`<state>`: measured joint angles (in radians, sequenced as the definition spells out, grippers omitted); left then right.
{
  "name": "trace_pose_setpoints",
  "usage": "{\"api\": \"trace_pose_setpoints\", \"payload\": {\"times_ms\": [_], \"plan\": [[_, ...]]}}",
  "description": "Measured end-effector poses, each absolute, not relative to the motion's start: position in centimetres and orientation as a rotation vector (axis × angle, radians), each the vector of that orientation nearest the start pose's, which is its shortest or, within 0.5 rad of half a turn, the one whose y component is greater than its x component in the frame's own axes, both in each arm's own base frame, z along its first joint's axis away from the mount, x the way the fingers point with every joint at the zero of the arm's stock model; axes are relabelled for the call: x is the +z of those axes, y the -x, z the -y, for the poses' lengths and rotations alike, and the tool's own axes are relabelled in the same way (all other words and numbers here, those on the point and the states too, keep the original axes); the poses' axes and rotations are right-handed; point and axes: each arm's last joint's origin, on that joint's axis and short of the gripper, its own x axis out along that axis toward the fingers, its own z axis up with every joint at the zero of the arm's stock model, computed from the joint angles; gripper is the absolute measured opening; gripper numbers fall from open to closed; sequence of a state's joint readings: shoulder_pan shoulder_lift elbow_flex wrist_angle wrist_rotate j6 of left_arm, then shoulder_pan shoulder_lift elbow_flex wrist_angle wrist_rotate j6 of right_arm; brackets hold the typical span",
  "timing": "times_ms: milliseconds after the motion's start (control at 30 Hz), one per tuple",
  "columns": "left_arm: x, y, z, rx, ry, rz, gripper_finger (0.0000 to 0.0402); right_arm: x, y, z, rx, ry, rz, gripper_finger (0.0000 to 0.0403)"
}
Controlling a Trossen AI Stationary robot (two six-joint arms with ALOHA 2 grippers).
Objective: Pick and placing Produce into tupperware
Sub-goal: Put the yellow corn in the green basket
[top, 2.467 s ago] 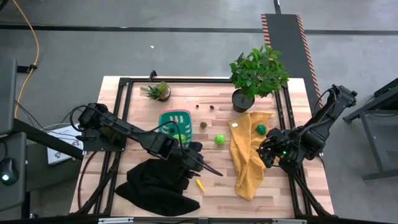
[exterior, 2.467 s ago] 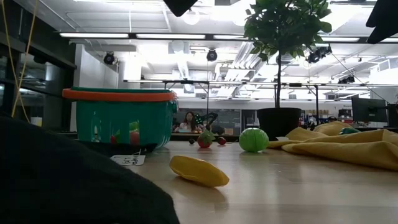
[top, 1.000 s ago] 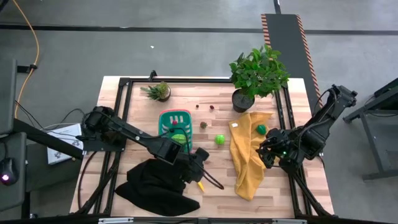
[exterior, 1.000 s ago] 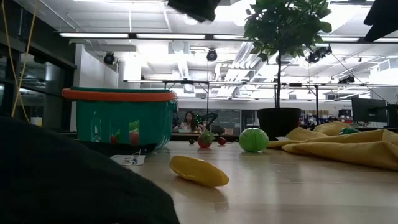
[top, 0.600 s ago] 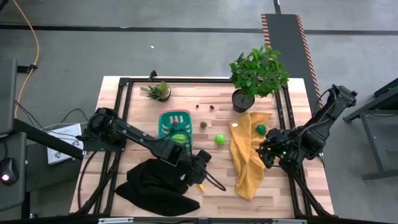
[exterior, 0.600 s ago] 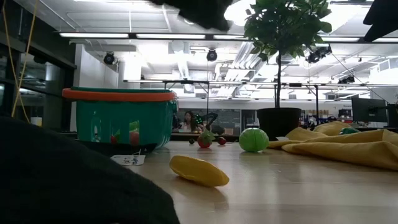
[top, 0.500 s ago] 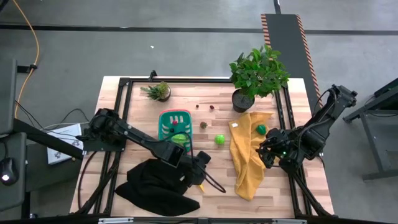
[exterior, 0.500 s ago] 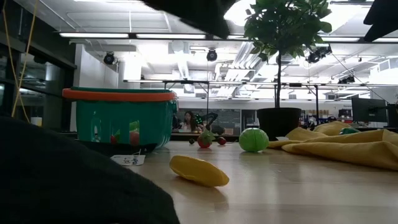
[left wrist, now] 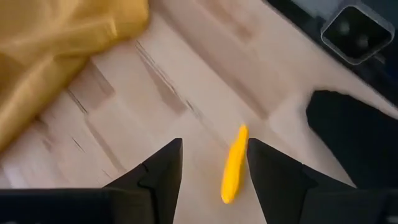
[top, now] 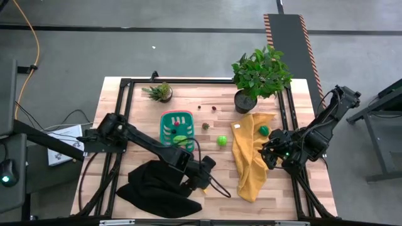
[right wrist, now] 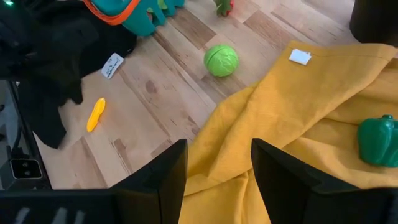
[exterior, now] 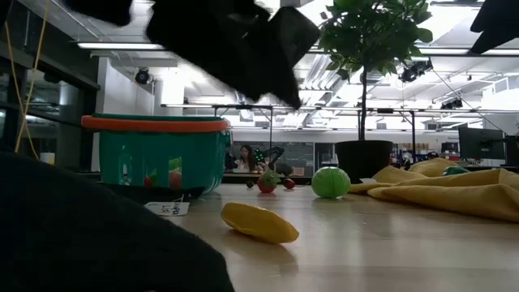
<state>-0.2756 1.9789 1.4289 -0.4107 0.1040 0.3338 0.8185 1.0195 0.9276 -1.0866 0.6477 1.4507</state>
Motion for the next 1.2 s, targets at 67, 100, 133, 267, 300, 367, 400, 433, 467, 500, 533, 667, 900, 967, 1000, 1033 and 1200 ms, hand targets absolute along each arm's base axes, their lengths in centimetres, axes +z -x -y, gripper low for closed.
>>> {"api": "trace_pose_setpoints", "payload": {"times_ms": [67, 100, 133, 267, 300, 367, 400, 433, 467, 500, 533, 667, 900, 967, 1000, 1033, 1200], "plan": [[18.6, -40.3, 11.7, -0.512, -0.389, -0.916, 0.0166, 28.2, -12.6, -10.9, -0.463, -0.568, -0.745, 0.0169], [18.3, -40.6, 11.8, -0.512, -0.388, -0.905, 0.0166, 28.2, -12.6, -10.9, -0.463, -0.568, -0.745, 0.0169], [18.1, -40.7, 11.8, -0.514, -0.387, -0.907, 0.0166, 28.2, -12.6, -10.9, -0.465, -0.567, -0.742, 0.0169], [17.5, -40.8, 11.9, -0.526, -0.381, -0.918, 0.0167, 28.2, -12.6, -10.9, -0.466, -0.569, -0.74, 0.0169], [17.2, -40.8, 11.9, -0.528, -0.381, -0.927, 0.0167, 28.2, -12.6, -10.9, -0.466, -0.569, -0.74, 0.0169], [16.6, -40.6, 11.9, -0.539, -0.378, -0.962, 0.0166, 28.2, -12.6, -10.9, -0.466, -0.568, -0.741, 0.0169], [16.4, -40.8, 12.0, -0.542, -0.376, -0.951, 0.0166, 28.2, -12.6, -10.9, -0.466, -0.568, -0.741, 0.0169], [16.3, -40.9, 12.0, -0.544, -0.376, -0.949, 0.0166, 28.2, -12.6, -10.9, -0.466, -0.568, -0.741, 0.0169], [16.2, -40.8, 12.0, -0.546, -0.376, -0.963, 0.0166, 28.2, -12.6, -10.9, -0.466, -0.569, -0.741, 0.0169], [16.1, -40.7, 12.0, -0.547, -0.375, -0.97, 0.0166, 28.2, -12.6, -10.9, -0.466, -0.568, -0.741, 0.0169], [16.1, -40.7, 12.0, -0.546, -0.375, -0.966, 0.0166, 28.2, -12.6, -10.9, -0.466, -0.568, -0.741, 0.0169], [16.1, -40.8, 12.0, -0.546, -0.375, -0.965, 0.0166, 28.2, -12.6, -10.9, -0.466, -0.568, -0.741, 0.0169], [15.5, -40.8, 12.1, -0.562, -0.367, -0.986, 0.0166, 28.2, -12.6, -10.9, -0.474, -0.562, -0.72, 0.0169], [15.5, -40.7, 12.1, -0.563, -0.367, -0.993, 0.0166, 28.2, -12.6, -10.9, -0.475, -0.561, -0.718, 0.0169], [15.4, -40.8, 12.1, -0.563, -0.367, -0.99, 0.0166, 28.2, -12.6, -10.9, -0.475, -0.561, -0.718, 0.0169], [15.2, -40.9, 12.1, -0.563, -0.367, -0.989, 0.0166, 28.2, -12.6, -10.8, -0.475, -0.561, -0.718, 0.0169], [14.6, -41.0, 12.1, -0.565, -0.367, -1.0, 0.0166, 28.2, -12.6, -10.9, -0.475, -0.561, -0.718, 0.0169]]}}
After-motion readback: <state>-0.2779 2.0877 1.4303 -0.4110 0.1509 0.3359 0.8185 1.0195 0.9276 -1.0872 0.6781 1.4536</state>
